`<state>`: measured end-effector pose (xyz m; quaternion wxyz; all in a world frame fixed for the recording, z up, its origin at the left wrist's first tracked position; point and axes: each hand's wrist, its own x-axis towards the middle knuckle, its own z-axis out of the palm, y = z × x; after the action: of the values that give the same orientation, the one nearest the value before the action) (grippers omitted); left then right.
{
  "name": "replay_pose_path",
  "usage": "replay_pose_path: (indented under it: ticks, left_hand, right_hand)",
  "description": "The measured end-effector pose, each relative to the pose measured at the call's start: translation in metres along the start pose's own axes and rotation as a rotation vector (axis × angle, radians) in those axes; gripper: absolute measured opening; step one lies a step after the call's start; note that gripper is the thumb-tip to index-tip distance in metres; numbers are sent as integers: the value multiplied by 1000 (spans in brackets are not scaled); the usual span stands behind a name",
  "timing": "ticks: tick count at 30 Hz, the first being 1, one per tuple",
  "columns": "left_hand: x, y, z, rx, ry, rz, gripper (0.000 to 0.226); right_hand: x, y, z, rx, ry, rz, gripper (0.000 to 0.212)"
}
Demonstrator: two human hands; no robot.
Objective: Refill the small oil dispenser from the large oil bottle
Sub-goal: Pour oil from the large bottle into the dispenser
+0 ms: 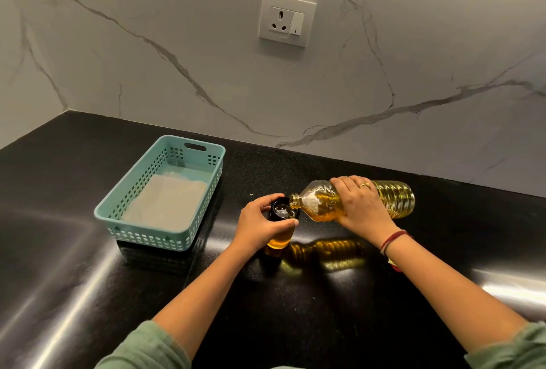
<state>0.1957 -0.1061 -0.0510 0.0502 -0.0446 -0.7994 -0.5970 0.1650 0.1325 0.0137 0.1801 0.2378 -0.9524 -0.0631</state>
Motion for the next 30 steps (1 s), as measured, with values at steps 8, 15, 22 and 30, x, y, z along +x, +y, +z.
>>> replay_pose_path:
  ticks: [8,15,22,30]
  left_hand:
    - [0,-1,0,-1,3,1,64]
    - [1,-2,0,0,-1,1,63]
    - [1,-1,-1,-3,-3,-10,63]
    - [0,1,-1,-18,-3,-18,62]
  right_hand:
    - [-4,3,8,168,-96,50,72]
    - [-9,5,15,260,-120,88,76]
    - [-13,6,16,271,-108,88,76]
    - [-14,8,16,269,-153,116,77]
